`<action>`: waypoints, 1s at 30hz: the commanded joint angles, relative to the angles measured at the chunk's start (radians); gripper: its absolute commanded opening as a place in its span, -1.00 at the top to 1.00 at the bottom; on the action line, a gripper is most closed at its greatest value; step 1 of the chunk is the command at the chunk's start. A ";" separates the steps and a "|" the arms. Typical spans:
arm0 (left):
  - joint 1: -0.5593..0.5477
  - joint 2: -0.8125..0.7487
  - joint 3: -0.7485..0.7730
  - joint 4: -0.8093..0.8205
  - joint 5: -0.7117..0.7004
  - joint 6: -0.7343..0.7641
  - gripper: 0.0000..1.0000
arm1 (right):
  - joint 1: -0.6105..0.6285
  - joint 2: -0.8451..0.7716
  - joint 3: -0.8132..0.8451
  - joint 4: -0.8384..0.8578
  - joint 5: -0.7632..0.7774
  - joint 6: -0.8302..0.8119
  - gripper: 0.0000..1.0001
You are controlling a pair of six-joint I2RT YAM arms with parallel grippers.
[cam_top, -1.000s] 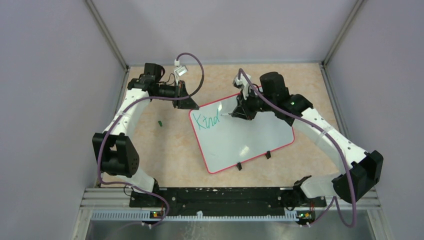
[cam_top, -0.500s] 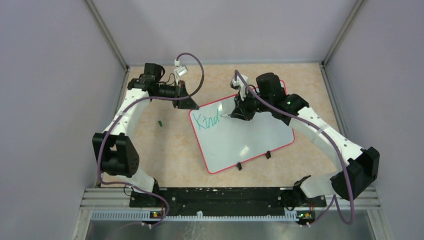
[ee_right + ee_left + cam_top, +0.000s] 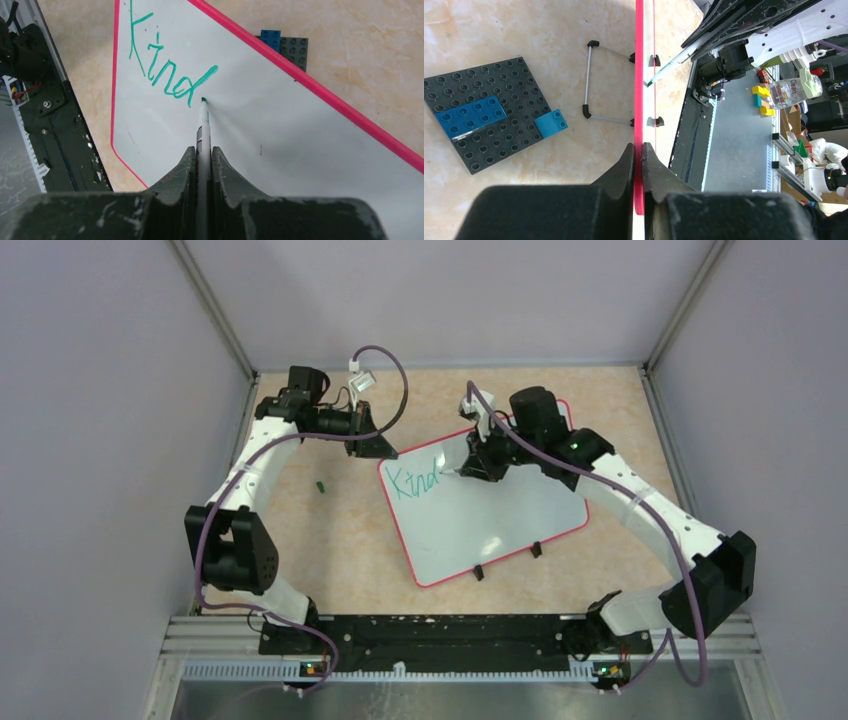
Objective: Write a sentence on the whiteboard
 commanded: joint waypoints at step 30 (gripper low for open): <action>-0.031 -0.016 -0.007 -0.020 0.011 0.002 1.00 | -0.035 -0.003 0.057 0.051 0.065 0.006 1.00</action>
